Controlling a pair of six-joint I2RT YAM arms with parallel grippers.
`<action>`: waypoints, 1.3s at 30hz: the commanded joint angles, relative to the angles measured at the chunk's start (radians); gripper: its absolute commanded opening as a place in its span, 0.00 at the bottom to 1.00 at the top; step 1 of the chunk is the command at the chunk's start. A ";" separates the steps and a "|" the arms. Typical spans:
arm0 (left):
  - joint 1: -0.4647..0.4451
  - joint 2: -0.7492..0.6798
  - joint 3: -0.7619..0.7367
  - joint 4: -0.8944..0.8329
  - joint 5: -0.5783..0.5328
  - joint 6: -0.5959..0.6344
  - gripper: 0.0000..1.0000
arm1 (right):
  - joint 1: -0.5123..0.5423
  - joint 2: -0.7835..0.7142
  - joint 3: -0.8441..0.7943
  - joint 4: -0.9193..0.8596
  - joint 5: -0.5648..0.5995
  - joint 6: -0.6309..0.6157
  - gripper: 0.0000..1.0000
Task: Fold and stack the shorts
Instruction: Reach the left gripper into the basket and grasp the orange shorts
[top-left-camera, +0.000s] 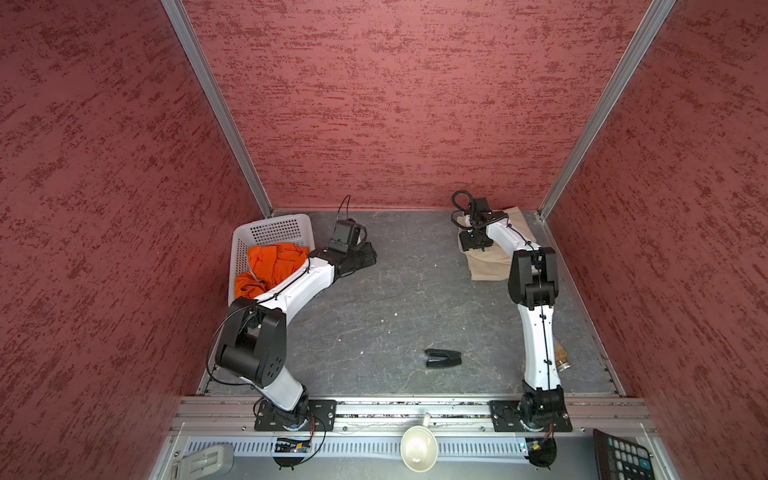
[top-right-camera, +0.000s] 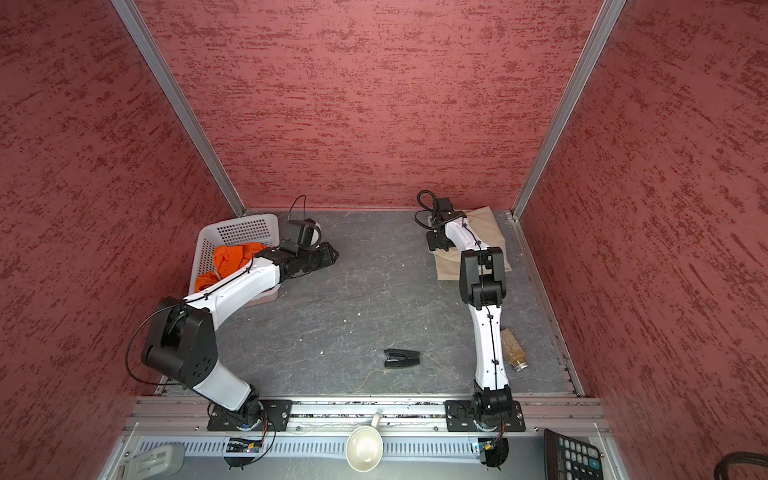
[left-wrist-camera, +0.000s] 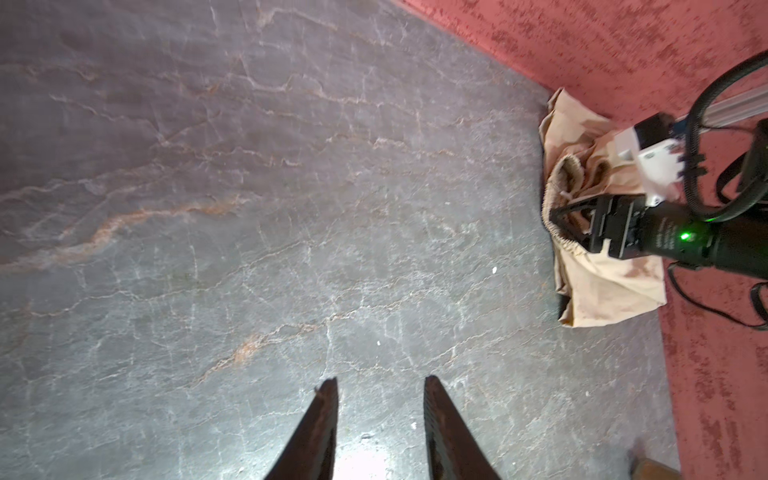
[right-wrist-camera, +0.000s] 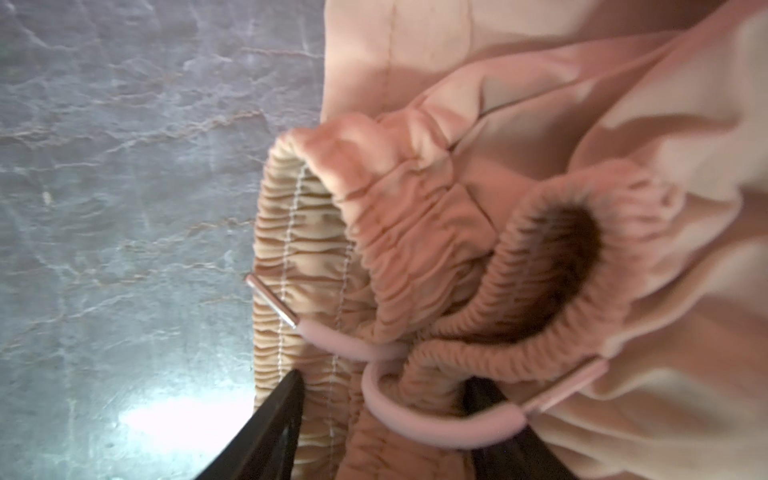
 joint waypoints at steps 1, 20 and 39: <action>0.017 -0.037 0.064 -0.085 -0.034 0.035 0.44 | 0.002 -0.038 0.027 -0.084 -0.035 -0.013 0.64; 0.627 -0.079 0.252 -0.588 0.083 0.178 0.84 | 0.202 -0.742 -0.643 0.297 -0.190 0.506 0.63; 0.616 0.506 0.425 -0.528 -0.189 0.304 0.60 | 0.326 -0.709 -0.692 0.386 -0.220 0.622 0.62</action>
